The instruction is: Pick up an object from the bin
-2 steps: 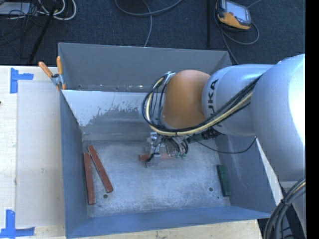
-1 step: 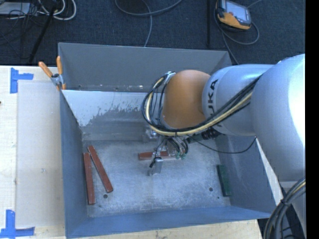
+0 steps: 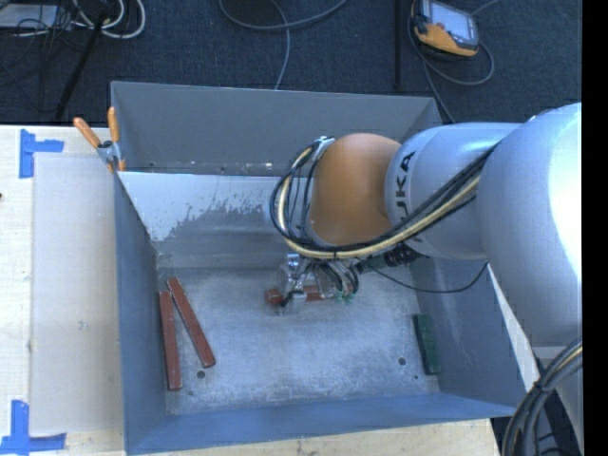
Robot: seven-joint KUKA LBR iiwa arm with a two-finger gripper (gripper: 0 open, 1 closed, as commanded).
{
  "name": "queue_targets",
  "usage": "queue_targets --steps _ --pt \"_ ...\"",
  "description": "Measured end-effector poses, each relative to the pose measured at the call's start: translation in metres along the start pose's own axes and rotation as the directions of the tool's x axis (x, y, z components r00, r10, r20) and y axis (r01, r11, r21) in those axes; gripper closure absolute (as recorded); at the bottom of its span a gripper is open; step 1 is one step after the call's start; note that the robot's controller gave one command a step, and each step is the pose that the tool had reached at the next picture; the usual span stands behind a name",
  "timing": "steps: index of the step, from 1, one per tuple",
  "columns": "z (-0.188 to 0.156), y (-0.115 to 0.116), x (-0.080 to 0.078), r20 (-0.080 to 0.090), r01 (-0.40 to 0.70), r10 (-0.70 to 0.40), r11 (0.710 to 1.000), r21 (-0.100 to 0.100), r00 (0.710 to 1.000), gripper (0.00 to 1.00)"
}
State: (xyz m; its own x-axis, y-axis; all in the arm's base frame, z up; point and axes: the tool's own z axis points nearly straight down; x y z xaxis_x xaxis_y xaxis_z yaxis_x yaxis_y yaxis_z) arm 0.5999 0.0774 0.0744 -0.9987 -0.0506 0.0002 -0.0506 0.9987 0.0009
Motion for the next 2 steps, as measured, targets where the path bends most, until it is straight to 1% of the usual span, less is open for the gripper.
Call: queue_targets --steps 1,2 --pt "-0.095 0.009 -0.001 0.008 0.03 -0.03 1.0 0.0 1.0 1.0" --pt "-0.161 0.015 -0.002 0.01 0.037 -0.037 0.999 0.0 0.999 1.0"
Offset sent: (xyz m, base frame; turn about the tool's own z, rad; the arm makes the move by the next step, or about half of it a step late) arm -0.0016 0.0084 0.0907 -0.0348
